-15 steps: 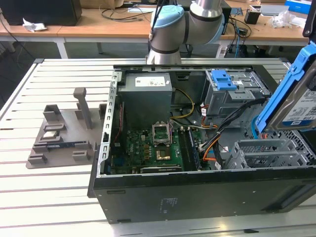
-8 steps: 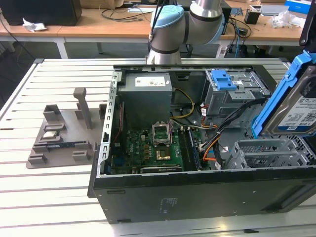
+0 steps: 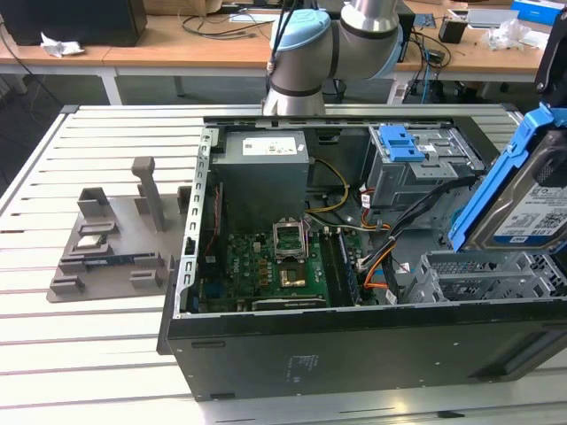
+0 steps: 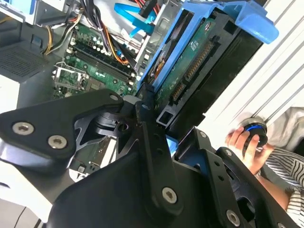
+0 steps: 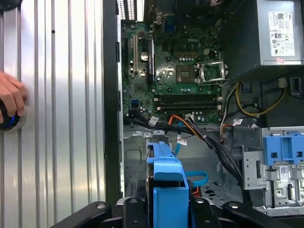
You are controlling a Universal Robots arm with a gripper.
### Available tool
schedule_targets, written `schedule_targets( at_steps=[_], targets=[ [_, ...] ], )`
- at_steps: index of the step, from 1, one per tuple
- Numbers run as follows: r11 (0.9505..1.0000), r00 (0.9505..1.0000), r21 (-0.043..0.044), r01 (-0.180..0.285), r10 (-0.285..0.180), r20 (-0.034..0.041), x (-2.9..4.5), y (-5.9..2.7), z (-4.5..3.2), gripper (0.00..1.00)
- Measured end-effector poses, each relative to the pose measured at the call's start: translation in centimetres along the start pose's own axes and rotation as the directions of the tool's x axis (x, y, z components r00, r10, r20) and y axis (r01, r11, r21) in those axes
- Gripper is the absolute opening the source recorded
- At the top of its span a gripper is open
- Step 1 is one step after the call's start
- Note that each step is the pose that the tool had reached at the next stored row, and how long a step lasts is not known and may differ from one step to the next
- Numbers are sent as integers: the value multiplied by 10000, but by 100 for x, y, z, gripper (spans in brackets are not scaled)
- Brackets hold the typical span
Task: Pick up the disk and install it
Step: 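Pick up the disk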
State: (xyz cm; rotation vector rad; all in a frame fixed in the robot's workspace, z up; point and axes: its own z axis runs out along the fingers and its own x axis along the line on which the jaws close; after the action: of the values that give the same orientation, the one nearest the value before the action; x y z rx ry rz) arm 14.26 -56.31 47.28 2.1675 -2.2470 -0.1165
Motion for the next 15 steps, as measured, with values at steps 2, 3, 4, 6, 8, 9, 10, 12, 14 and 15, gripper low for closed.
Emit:
schedule_targets(
  at_steps=[2,3,4,6,8,9,10,12,14,15],
  targets=[
    [10000,10000,0,1,-1,1,19,-3,38,36],
    [10000,10000,0,1,-1,0,26,-5,61,36],
    [10000,10000,0,1,-1,1,29,-5,73,36],
    [10000,10000,0,1,-1,1,41,-8,109,36],
    [10000,10000,0,1,-1,0,50,-10,135,36],
    [10000,10000,0,1,-1,-2,61,-11,148,36],
    [10000,10000,0,1,-1,-1,72,-12,156,36],
    [10000,10000,0,1,-1,0,115,-16,183,36],
    [10000,10000,0,4,-4,2,122,-17,198,36],
    [10000,10000,0,8,-8,-2,121,-9,203,36]
  ],
)
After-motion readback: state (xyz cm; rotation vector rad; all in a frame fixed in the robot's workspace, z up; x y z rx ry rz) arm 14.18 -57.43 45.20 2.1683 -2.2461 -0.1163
